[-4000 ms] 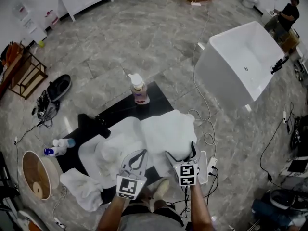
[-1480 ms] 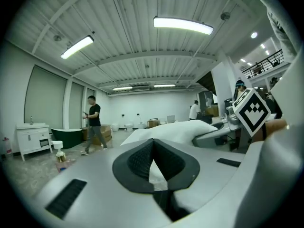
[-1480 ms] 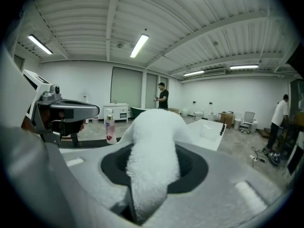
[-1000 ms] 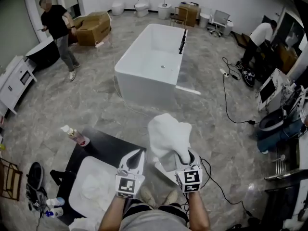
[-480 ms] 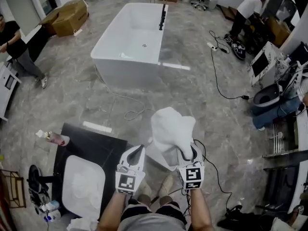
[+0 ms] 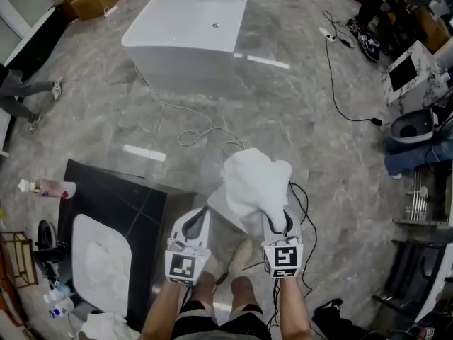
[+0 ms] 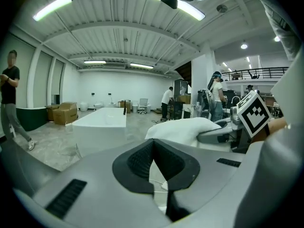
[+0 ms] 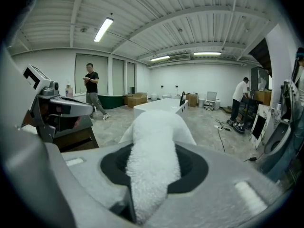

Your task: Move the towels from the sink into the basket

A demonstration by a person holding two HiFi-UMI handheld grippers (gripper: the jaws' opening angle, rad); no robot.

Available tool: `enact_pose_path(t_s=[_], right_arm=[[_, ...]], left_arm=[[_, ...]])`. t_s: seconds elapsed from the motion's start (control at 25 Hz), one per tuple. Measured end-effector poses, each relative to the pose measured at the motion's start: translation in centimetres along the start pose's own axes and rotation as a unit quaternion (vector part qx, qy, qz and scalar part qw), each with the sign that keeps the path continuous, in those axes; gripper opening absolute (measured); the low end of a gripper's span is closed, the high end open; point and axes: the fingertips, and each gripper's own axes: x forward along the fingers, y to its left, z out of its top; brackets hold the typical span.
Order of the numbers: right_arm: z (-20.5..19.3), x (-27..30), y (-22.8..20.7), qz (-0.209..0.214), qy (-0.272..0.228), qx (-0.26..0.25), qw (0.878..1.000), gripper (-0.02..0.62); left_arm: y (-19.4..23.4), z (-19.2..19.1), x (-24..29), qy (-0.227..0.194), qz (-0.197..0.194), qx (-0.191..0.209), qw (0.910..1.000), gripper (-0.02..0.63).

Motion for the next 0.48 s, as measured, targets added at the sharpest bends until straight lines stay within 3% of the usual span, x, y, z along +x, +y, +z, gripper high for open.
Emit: enact_pose_path(t_s=[0.2, 0.48], right_arm=[[-7.1, 3.7, -0.6, 0.007, 0.017, 0.008, 1.000, 0.147], [-19.2, 8.9, 0.2, 0.020, 0.045, 0.017, 0.999, 0.149]], left_arm=[[-0.3, -6.8, 3.6, 0.019, -0.003, 0.006, 0.9998, 0.009], [0.6, -18.4, 7.2, 0.061, 0.011, -0.025, 0.9978, 0.009]])
